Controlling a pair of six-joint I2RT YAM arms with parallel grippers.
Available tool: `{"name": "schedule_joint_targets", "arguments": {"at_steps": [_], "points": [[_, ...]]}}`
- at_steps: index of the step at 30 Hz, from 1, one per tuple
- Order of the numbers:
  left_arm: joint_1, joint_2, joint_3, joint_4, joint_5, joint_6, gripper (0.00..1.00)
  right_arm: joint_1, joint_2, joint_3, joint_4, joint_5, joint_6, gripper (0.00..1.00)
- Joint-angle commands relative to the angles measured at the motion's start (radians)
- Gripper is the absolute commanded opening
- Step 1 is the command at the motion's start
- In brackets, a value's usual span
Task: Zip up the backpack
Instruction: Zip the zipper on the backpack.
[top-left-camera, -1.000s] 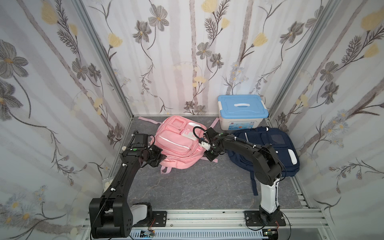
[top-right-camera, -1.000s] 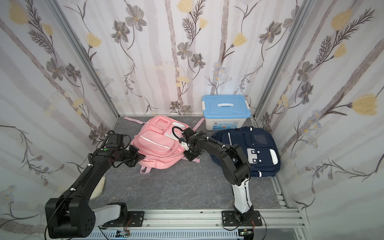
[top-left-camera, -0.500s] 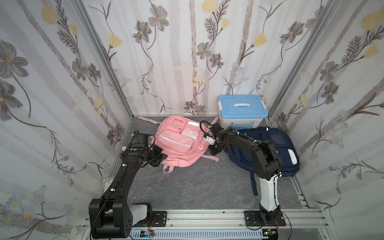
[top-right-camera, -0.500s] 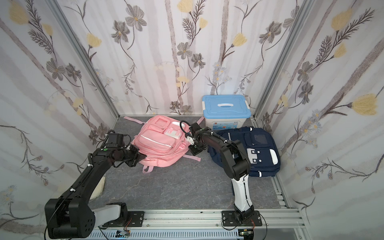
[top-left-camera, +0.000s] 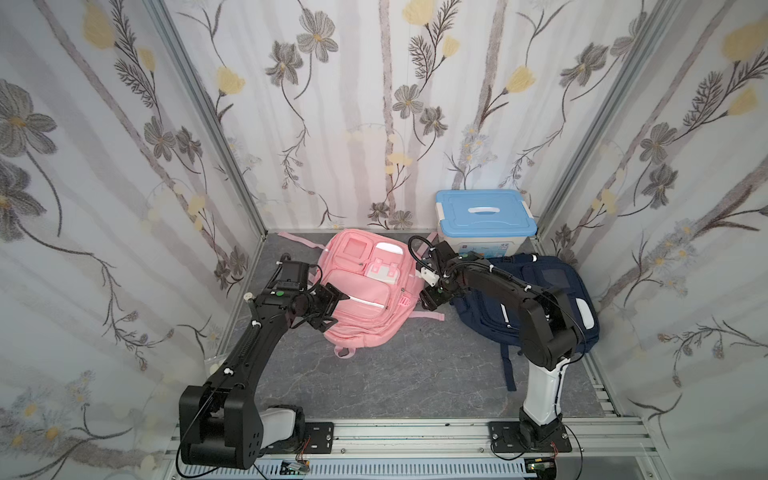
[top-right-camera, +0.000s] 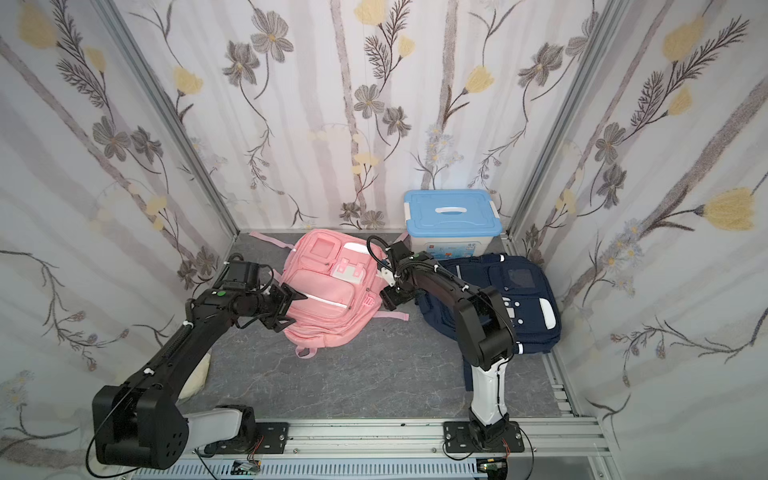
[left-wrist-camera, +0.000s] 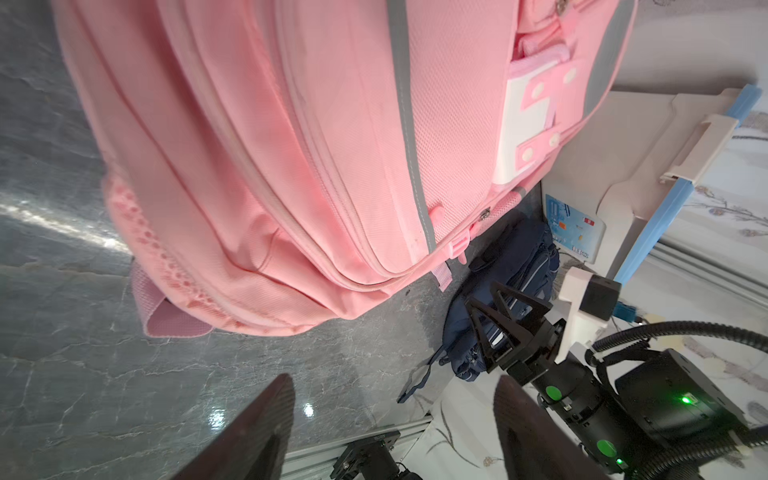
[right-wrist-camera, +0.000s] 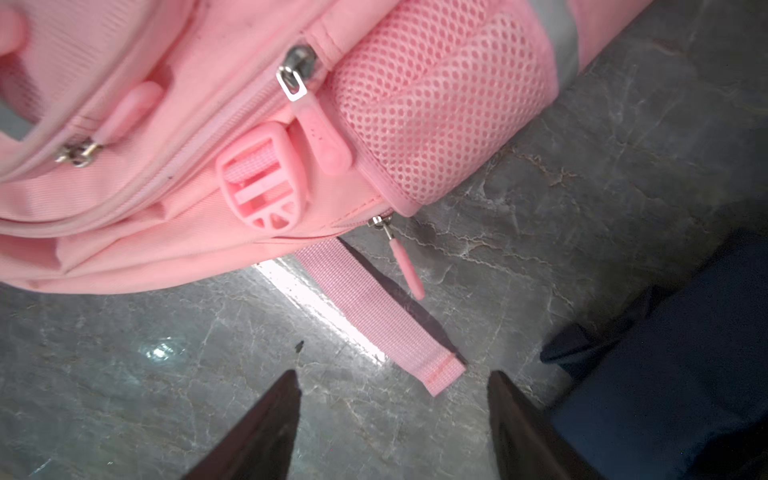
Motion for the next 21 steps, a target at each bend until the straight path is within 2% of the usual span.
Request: {"name": "schedule_joint_targets", "arguments": {"at_steps": [1,4,7,9,10,12,14,17,21], "points": [[-0.04,0.02,0.043,0.018,-0.03,-0.024,0.81,0.006,-0.045,0.008,-0.01,-0.107,0.035,0.74],[-0.048,0.014,0.096,-0.032,-0.063,0.015,0.82,0.006,-0.091,0.011,-0.009,-0.12,0.05,0.75],[-0.048,0.03,0.168,-0.115,-0.113,0.095,0.84,0.006,-0.131,0.019,-0.008,-0.117,0.054,0.85],[-0.048,0.049,0.21,-0.148,-0.134,0.152,0.99,0.009,-0.156,0.032,-0.007,-0.1,0.05,0.96],[-0.048,0.06,0.239,-0.166,-0.157,0.198,1.0,0.013,-0.173,0.039,-0.003,-0.076,0.043,0.99],[-0.048,0.079,0.305,-0.2,-0.256,0.311,1.0,0.017,-0.214,0.042,0.015,-0.013,0.02,1.0],[-0.051,0.087,0.347,-0.198,-0.43,0.444,1.0,0.008,-0.277,0.004,0.089,0.107,-0.011,1.0],[-0.051,0.063,0.29,-0.072,-0.634,0.657,1.0,-0.074,-0.402,-0.117,0.257,0.137,0.0,1.0],[-0.05,-0.012,0.105,0.173,-0.749,0.896,1.0,-0.167,-0.55,-0.28,0.4,0.175,0.023,1.0]]}}
